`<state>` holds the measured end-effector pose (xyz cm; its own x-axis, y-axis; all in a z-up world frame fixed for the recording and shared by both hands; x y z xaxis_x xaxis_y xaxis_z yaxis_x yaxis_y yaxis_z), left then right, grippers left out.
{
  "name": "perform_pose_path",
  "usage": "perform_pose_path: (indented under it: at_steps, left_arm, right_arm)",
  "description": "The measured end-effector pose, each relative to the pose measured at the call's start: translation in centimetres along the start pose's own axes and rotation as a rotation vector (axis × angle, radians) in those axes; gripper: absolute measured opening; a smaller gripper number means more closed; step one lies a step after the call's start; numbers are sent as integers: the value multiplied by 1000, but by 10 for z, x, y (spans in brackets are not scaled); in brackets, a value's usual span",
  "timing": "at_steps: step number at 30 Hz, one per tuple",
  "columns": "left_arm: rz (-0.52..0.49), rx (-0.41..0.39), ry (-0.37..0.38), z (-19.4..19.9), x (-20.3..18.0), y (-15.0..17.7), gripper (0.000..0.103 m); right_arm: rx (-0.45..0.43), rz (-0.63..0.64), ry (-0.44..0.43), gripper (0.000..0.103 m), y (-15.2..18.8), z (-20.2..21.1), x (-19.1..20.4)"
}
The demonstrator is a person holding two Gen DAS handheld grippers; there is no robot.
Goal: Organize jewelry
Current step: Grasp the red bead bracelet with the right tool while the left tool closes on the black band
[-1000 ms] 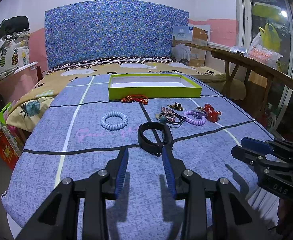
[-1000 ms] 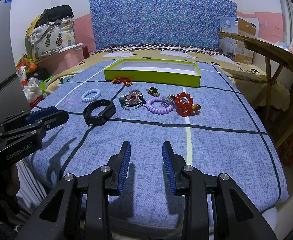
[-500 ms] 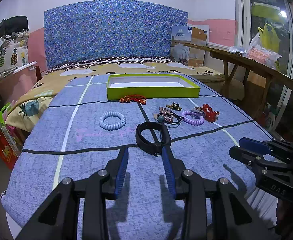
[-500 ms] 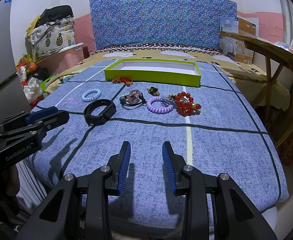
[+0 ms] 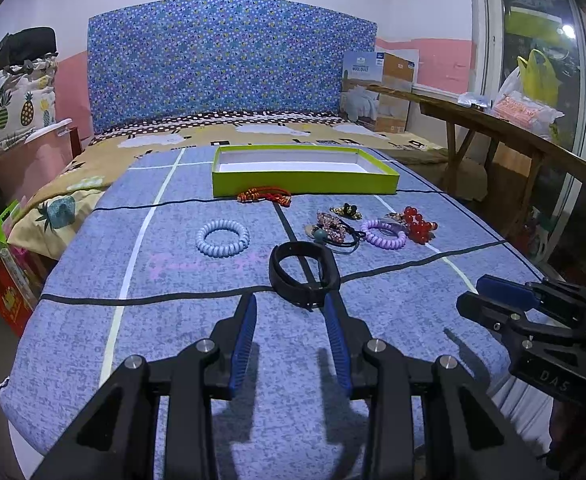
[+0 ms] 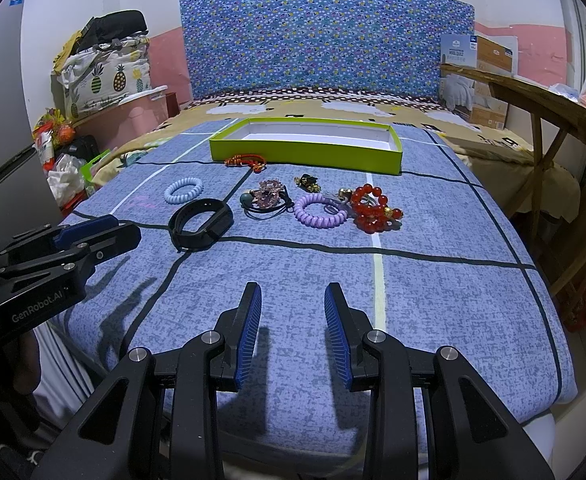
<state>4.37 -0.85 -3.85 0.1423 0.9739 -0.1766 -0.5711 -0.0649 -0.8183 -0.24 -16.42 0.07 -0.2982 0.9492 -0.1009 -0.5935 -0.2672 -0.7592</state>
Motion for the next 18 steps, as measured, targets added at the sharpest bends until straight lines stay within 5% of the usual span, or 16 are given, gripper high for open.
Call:
perform_pose_path:
  at_steps: [18]
  left_arm:
    - [75, 59, 9, -33, 20, -13, 37]
  right_arm:
    - [23, -26, 6, 34, -21, -22, -22]
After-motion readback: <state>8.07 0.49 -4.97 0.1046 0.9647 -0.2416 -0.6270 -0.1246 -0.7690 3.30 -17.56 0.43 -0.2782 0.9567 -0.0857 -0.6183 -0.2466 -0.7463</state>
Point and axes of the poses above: each gripper's, at about its wrist camera, not at the fingertips, and z roughly against the way its jaws point, x to its left, y to its underside, the point moved 8 cm from there along -z, roughly the way its jaws point, and after that the axes turned 10 degrees about y, right-handed, at the moved point
